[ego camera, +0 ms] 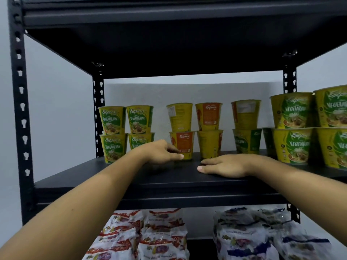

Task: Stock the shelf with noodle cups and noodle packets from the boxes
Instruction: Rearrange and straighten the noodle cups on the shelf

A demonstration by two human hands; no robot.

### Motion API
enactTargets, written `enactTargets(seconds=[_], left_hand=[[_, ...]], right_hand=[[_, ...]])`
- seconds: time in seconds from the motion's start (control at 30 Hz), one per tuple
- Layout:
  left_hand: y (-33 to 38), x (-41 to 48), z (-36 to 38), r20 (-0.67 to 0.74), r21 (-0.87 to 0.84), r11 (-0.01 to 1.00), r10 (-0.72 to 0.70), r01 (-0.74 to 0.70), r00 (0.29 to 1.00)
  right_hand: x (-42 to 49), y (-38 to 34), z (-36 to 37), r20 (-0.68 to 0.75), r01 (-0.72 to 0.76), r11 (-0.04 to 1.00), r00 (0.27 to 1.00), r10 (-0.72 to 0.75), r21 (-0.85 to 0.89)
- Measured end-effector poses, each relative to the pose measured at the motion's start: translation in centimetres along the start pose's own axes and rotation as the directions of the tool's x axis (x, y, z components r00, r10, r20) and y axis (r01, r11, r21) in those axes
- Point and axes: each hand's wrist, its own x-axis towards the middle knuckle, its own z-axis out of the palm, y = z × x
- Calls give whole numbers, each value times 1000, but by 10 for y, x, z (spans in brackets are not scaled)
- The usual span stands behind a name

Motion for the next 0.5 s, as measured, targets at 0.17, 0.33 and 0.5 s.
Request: enactTargets(seconds=[0.17,0.33,0.5], left_hand=[[12,27,-2,-194,-198,969,-189,150,963],[24,50,4,-239,-317,910,-347,265,907],[30,72,9,-239,-476,857,-343,199,908]], right_hand=[[9,9,4,-5,54,998,999,-54,15],[14,14,6,-16,79,996,997,-79,29],[22,17,9,-22,101,994,995,-101,41]])
